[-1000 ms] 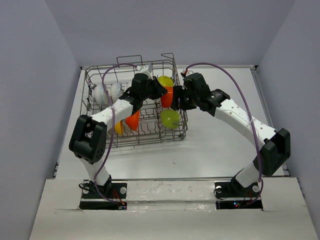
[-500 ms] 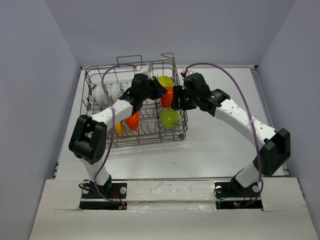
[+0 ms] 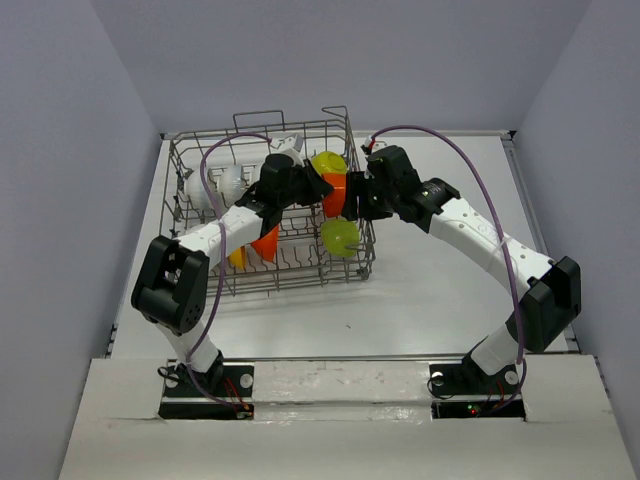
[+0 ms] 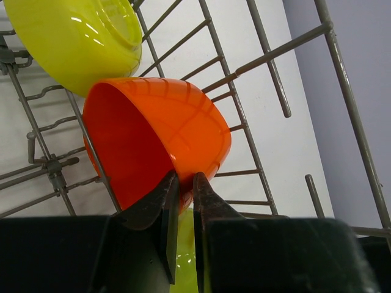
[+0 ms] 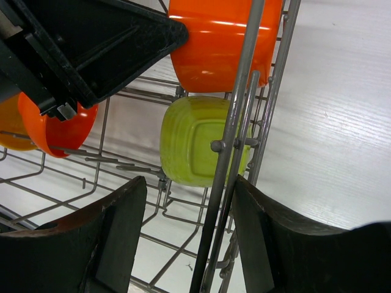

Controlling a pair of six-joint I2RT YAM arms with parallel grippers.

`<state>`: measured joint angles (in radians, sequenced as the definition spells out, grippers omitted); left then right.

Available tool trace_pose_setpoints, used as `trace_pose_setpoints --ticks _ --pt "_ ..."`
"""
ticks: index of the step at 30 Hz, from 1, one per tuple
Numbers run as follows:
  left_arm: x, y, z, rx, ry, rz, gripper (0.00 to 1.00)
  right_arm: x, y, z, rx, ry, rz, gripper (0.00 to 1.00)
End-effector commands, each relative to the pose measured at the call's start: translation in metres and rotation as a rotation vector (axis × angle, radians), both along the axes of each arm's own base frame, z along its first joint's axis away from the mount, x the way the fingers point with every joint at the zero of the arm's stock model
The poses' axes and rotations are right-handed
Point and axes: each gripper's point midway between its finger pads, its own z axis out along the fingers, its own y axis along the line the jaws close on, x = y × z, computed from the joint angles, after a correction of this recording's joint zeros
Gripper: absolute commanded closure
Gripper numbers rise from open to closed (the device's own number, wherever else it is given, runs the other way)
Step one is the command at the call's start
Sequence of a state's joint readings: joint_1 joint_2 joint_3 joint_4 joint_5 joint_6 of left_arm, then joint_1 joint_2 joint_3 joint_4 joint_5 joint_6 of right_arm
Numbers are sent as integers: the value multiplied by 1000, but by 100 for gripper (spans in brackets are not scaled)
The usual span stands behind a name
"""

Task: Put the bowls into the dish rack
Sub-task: Place the upside down bowl on the dish rack.

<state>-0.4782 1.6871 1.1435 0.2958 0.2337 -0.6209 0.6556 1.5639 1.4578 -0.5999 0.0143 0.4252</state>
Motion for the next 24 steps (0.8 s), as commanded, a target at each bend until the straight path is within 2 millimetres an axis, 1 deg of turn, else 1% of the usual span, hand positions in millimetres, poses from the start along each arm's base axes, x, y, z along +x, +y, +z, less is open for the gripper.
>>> trace_pose_setpoints --ticks 1,12,18,24 --pt "-4 35 -35 127 51 68 100 -3 6 1 13 -2 26 37" --pt "-3 49 -40 130 59 94 100 -2 7 2 12 -5 28 37" --pt "-2 58 -48 134 72 110 100 -2 7 2 11 -4 28 37" --pt "-2 62 -49 133 72 118 100 -2 7 3 11 -6 29 38"
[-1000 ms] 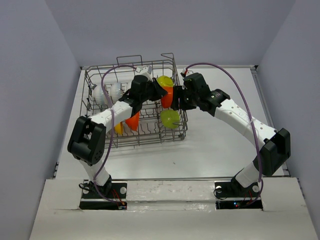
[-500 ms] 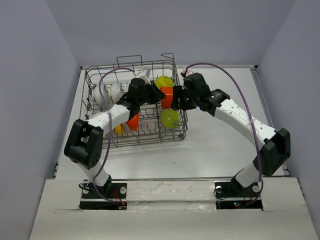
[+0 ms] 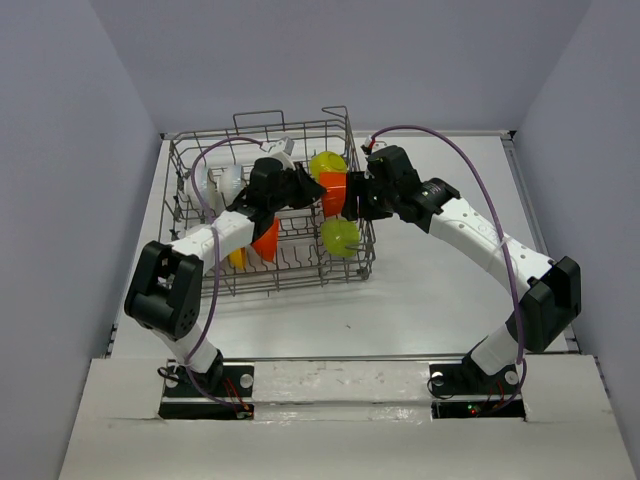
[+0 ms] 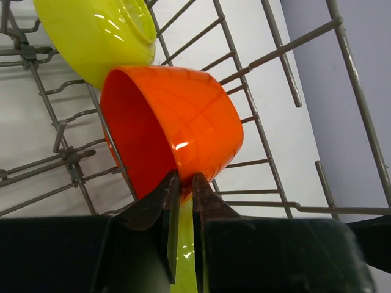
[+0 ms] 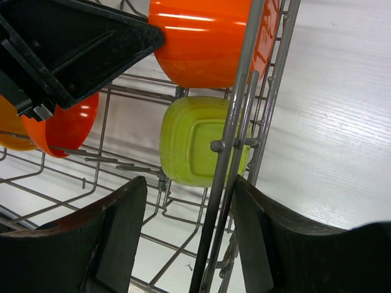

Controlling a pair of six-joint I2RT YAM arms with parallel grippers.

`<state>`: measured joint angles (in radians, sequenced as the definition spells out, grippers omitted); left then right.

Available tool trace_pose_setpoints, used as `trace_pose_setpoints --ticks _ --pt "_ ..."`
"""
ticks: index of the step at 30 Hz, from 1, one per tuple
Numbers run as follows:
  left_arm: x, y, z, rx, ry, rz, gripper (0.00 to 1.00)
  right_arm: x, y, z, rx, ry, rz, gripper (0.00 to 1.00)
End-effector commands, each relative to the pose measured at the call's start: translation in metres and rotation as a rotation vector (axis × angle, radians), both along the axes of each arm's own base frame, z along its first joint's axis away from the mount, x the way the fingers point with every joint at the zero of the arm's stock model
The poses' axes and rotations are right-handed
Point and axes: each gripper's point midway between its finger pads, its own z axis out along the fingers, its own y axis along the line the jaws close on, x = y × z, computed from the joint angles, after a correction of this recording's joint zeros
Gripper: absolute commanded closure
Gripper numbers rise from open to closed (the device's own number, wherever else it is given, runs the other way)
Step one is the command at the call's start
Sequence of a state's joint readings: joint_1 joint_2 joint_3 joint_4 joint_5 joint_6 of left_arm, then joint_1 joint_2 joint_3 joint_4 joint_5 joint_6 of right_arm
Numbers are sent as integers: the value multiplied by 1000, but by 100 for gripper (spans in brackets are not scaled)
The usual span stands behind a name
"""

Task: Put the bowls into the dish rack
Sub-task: Place the upside down bowl on the dish rack.

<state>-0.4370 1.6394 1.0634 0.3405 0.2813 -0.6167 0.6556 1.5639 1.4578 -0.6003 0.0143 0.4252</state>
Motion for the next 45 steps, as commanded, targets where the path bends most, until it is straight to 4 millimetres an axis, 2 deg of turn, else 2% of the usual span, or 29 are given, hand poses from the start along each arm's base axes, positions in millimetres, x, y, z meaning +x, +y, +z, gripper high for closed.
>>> trace_pose_setpoints --ticks 1,14,19,24,33,37,38,39,40,41,42,43,44,45 --pt "4 45 -47 152 82 122 100 -2 7 2 11 -4 28 37" --pt "2 50 -51 155 84 118 100 -2 7 1 10 -1 29 38" --pt "2 50 -43 150 61 113 100 -2 7 2 12 -3 29 38" --pt "4 45 -19 128 8 99 96 -2 8 2 14 -1 29 38" --pt "12 33 38 117 -97 95 89 -2 8 3 14 -2 27 38" --pt "23 29 69 106 -149 121 78 -1 8 3 15 -3 25 38" --pt "26 28 72 105 -152 127 77 -1 8 3 13 -2 24 38" --pt "31 27 66 118 -136 131 76 -1 8 3 15 -3 25 38" --pt "37 25 79 110 -158 138 76 -1 8 2 12 -1 24 38" --pt "42 25 81 112 -159 149 76 -1 8 2 14 -2 25 38" --pt "48 22 72 125 -138 146 76 -1 8 3 15 -3 25 38" --pt "56 20 84 123 -166 156 76 -1 8 4 15 -5 24 38" --pt "61 18 84 134 -171 167 76 -1 8 4 16 -4 25 38" --pt "66 13 72 157 -149 169 76 -1 8 5 16 -6 25 38"
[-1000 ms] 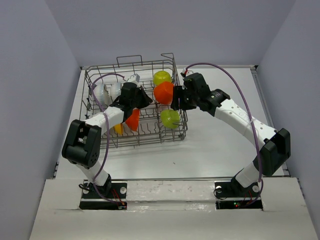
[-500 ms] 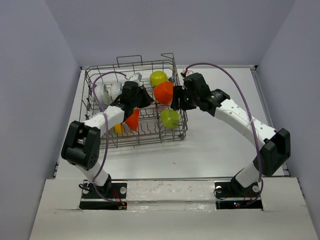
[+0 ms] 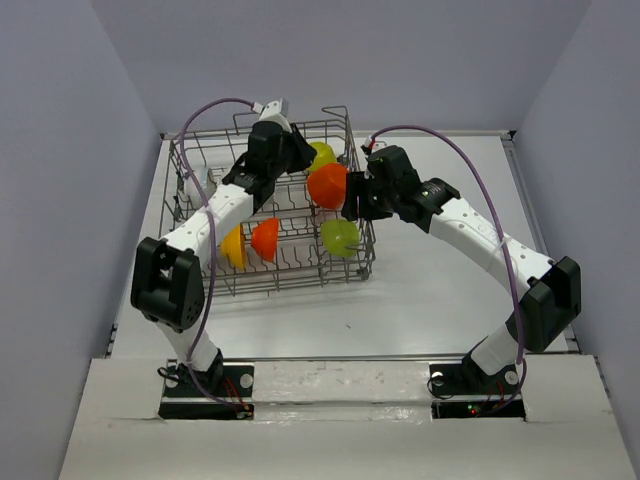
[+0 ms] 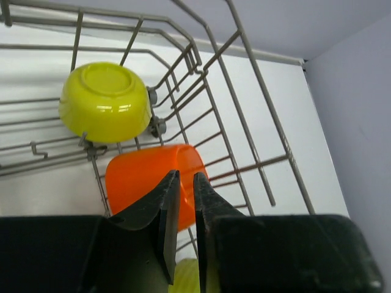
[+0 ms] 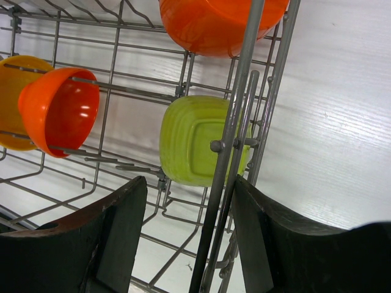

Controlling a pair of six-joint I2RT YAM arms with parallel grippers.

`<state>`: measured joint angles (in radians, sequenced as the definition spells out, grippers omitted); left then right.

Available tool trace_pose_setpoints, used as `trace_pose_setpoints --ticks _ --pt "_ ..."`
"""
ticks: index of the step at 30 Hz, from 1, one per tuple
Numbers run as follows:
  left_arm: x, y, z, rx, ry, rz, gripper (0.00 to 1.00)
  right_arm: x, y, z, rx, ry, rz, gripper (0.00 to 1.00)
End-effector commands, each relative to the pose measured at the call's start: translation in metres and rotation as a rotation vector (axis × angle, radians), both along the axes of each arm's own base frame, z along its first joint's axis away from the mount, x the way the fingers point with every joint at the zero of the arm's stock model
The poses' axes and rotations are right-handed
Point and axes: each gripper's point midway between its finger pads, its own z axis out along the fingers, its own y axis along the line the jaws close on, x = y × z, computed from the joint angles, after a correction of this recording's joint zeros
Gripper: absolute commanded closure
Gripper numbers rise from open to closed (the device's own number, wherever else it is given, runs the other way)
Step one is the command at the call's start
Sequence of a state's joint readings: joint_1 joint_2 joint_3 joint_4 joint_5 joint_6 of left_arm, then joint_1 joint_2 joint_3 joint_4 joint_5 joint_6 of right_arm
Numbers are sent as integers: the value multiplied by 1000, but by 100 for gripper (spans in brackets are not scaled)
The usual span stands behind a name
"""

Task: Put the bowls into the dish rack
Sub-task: Place the upside down bowl on the dish rack.

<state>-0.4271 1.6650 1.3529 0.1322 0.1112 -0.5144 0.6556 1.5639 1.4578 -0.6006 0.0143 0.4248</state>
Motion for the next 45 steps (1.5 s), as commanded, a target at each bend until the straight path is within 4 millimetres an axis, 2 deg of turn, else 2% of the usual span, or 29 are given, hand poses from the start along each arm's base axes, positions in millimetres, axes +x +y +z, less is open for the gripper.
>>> trace_pose_setpoints --ticks 1,2,3,4,5,6,7,9,11,12,15,18,26,32,38,45 --pt "24 -7 1 55 -21 40 76 -1 8 5 16 -8 25 38" --pt "31 -9 9 56 -38 54 76 -1 8 5 18 -7 25 38" --pt "37 -12 -6 76 -10 55 76 -1 8 4 16 -6 26 38" --pt "45 -13 0 79 -28 81 76 -1 8 5 17 -7 24 38" --pt "50 -14 -3 87 -27 90 76 -1 8 5 18 -9 26 38" --pt "55 -16 -18 106 -2 97 76 -2 7 5 15 -7 27 38" --pt "59 -18 -13 107 -15 108 76 -2 7 6 16 -8 27 37" --pt "65 -21 -25 120 -3 119 76 -2 7 7 17 -11 28 37" --pt "71 -22 -25 125 -10 141 76 -3 7 7 16 -12 29 38" --pt "73 -24 -32 134 -2 140 76 -3 6 7 15 -11 29 37" --pt "76 -28 -37 142 2 131 76 -3 6 6 11 -10 31 37" --pt "73 -32 -41 158 6 119 76 0 2 6 -5 -23 8 37" --pt "46 -44 -66 198 49 38 76 1 2 7 -8 -23 13 37" --pt "28 -47 -75 199 74 4 77 0 1 9 -9 -23 9 37" --pt "13 -48 -70 196 61 -12 77 0 0 9 -10 -22 7 37" --pt "5 -50 -59 184 42 -34 77 -1 0 7 -11 -19 8 37"
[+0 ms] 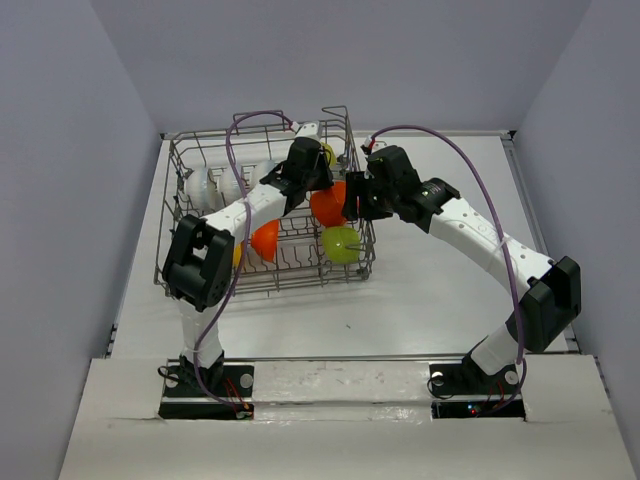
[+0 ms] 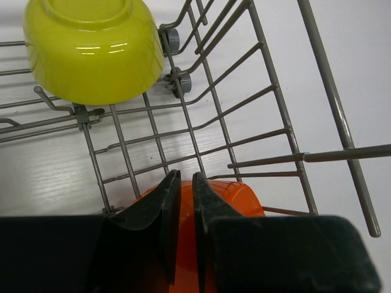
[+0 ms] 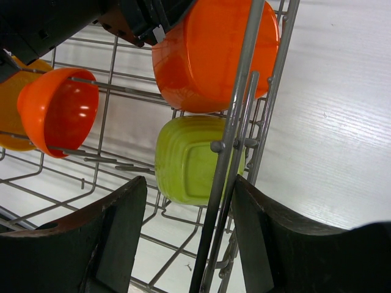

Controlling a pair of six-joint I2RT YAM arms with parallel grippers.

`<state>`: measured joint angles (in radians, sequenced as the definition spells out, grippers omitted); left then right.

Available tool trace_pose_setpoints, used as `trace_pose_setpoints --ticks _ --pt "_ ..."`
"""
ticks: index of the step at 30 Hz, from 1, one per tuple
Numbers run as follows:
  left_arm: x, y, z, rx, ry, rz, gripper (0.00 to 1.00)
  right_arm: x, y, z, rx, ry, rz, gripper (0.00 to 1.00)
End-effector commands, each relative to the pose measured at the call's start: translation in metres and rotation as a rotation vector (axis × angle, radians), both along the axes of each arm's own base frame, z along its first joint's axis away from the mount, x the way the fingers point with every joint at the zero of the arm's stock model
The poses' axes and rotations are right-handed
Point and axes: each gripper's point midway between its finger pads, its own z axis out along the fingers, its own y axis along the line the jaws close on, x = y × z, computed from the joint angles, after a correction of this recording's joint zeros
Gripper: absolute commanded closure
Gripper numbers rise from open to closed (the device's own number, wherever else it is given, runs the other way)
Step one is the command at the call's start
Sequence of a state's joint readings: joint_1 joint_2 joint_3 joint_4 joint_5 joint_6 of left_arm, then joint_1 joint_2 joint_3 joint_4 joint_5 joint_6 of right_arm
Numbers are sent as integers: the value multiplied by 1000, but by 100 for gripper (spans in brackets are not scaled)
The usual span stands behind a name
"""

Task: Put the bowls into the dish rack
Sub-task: Place the upside down bowl on the dish rack.

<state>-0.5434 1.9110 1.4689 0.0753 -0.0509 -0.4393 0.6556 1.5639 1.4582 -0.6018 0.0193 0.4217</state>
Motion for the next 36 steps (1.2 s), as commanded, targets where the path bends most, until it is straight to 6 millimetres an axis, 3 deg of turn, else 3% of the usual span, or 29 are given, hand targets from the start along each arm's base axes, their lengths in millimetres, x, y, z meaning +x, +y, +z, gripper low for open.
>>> trace_pose_setpoints --ticks 1,5,10,13,18,19,23,26,27,29,36 --pt "-10 -5 32 -24 -60 -40 77 -1 1 8 -7 -17 7 37" --pt "-7 -2 39 -21 -80 -24 74 0 2 9 -5 -18 5 37" --pt "4 12 73 -24 -156 52 65 1 3 13 2 -24 3 37" --pt "18 28 105 -53 -209 118 62 1 2 12 2 -22 4 37" --pt "46 50 124 -85 -238 214 55 -1 3 6 -2 -9 10 38" --pt "53 53 114 -82 -210 233 53 0 2 3 -6 -7 5 38" --pt "73 51 109 -145 -176 267 38 -3 3 2 3 2 3 39" --pt "81 43 96 -218 -143 280 32 -5 4 2 18 7 6 39" --pt "84 41 100 -238 -145 289 30 -6 3 3 19 9 4 40" --pt "90 36 91 -278 -116 309 27 -6 3 3 20 7 4 40" --pt "93 34 89 -380 -79 420 26 -12 7 8 57 17 24 42"
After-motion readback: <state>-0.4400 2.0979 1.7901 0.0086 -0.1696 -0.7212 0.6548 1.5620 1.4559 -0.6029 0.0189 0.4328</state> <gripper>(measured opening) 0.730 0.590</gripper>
